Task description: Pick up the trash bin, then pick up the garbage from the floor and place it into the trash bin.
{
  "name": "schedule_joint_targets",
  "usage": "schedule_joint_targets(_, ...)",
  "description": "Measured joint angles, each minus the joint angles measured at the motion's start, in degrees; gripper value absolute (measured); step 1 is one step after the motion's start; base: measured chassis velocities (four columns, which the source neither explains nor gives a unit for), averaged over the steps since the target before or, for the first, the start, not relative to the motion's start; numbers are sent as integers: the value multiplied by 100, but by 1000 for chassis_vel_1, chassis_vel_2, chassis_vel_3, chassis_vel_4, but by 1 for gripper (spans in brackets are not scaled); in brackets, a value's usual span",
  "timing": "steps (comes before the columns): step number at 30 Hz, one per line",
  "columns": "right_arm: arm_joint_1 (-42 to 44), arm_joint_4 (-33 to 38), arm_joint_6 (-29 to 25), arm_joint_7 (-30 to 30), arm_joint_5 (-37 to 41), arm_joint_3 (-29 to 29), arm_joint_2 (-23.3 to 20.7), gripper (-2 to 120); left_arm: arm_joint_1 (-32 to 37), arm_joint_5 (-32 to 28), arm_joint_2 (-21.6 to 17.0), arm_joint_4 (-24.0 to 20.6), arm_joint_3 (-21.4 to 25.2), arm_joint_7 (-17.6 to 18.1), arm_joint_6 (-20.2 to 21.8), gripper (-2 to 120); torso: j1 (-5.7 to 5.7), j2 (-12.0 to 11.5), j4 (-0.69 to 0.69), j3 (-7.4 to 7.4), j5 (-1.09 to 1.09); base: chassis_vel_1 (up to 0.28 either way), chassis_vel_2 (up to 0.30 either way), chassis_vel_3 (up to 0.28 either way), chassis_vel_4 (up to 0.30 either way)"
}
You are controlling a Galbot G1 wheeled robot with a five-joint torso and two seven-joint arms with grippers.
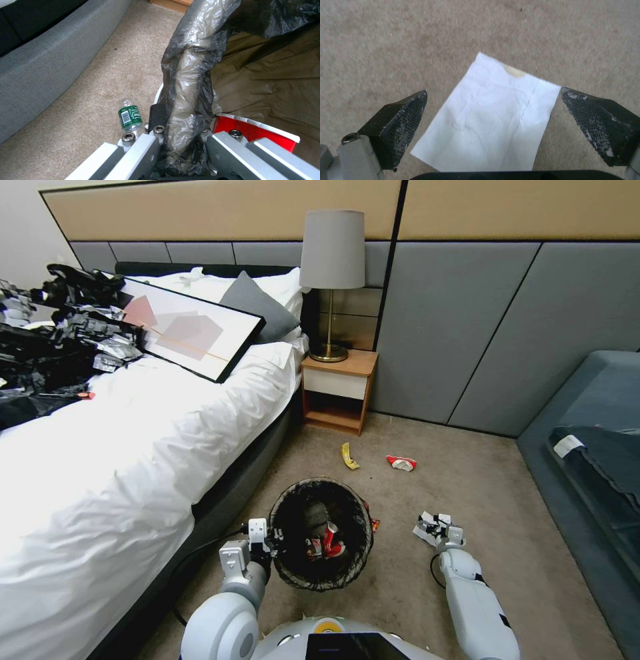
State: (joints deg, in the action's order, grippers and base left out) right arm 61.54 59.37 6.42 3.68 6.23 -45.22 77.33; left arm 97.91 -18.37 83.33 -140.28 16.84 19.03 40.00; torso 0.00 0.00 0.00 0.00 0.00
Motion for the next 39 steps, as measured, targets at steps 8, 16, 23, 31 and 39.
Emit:
schedule_joint_targets(8, -191, -466, -158, 60, -78, -10, 14, 96, 23, 33, 4, -7, -42, 1, -1, 0, 0, 0, 0, 0, 0, 0, 0, 0, 0)
schedule_joint_targets(16, -398, -902, -227, 106, -194, -29, 41, 91, 41, 122, 24, 1, -117, 4, -31, 0, 0, 0, 1, 0, 0, 0, 0, 0, 0)
schedule_joint_targets(23, -567, -1372, -406, 160, -266, -59, 60, 78, 64, 141, 21, 1, -108, 9, -49, 0, -1, 2, 0, -2, -8, 0, 0, 0, 0)
schedule_joint_targets(31, -621, -1671, -581, 185, -279, -99, 56, 61, 65, 144, 15, -2, -124, 15, -54, 0, -2, 3, 4, -3, -4, 0, 0, 0, 0)
schedule_joint_targets(39, -592, -1722, -665, 204, -284, -125, 23, 59, 67, 149, 7, -22, -134, 15, -56, 0, -1, 3, 4, -2, 0, 0, 0, 0, 0)
